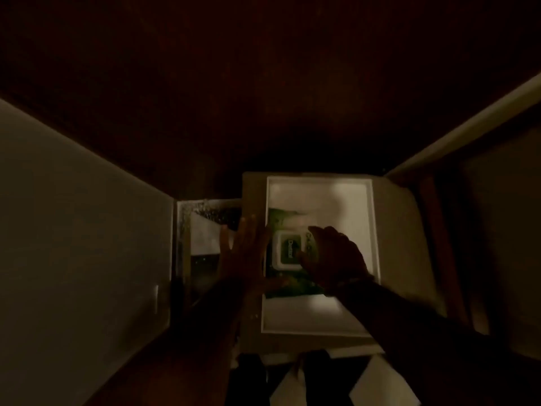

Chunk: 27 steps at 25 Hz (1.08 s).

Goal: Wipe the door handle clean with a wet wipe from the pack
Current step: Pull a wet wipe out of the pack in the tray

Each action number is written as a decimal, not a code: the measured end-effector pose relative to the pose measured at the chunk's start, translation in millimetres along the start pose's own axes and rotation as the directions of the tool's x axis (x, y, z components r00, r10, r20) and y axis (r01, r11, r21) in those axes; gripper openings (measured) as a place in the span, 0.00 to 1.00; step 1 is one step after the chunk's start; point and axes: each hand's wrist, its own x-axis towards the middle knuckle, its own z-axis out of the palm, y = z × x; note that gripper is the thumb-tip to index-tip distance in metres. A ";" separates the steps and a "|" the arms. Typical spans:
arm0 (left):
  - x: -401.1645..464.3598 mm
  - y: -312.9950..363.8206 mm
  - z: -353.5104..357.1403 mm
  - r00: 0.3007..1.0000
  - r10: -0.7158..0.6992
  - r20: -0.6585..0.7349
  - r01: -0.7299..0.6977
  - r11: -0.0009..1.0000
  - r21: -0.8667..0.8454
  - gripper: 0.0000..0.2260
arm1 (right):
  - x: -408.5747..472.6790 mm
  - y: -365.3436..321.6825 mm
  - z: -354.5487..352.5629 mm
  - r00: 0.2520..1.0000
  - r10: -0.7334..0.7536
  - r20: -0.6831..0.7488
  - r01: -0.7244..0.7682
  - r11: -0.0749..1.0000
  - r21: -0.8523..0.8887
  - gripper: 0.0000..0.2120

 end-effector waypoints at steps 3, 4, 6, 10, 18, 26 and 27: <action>8.1 -5.9 13.6 1.000 -0.007 -0.004 0.007 0.998 0.063 0.50 | 19.8 -11.6 29.7 0.995 0.063 0.072 -0.076 0.976 0.202 0.34; 9.0 -8.3 15.4 1.000 -0.015 -0.020 0.017 0.997 0.077 0.50 | 22.6 -19.2 31.1 0.990 0.094 0.102 -0.116 0.965 0.234 0.36; 5.4 -7.1 18.7 1.000 0.011 -0.027 -0.009 0.996 0.084 0.49 | 23.9 -27.2 41.4 0.982 0.158 0.099 -0.181 0.941 0.286 0.39; 9.3 -8.6 11.3 0.997 0.067 -0.029 -0.065 0.996 0.066 0.49 | 21.2 -30.1 41.7 0.974 0.226 0.036 -0.222 0.897 0.383 0.30; 11.5 -3.8 3.2 0.999 0.052 0.015 -0.053 0.992 0.117 0.50 | 7.6 39.1 50.5 0.918 0.382 0.106 -0.326 0.575 0.750 0.36; 11.3 72.4 -18.9 0.972 -0.187 -0.145 0.180 0.982 -0.062 0.18 | 12.3 52.8 61.8 0.889 0.455 0.049 -0.384 0.681 0.624 0.17; 9.0 79.3 -18.3 0.953 -0.265 -0.144 0.246 0.960 -0.134 0.13 | 9.7 50.4 59.0 0.893 0.450 -0.004 -0.349 0.697 0.626 0.16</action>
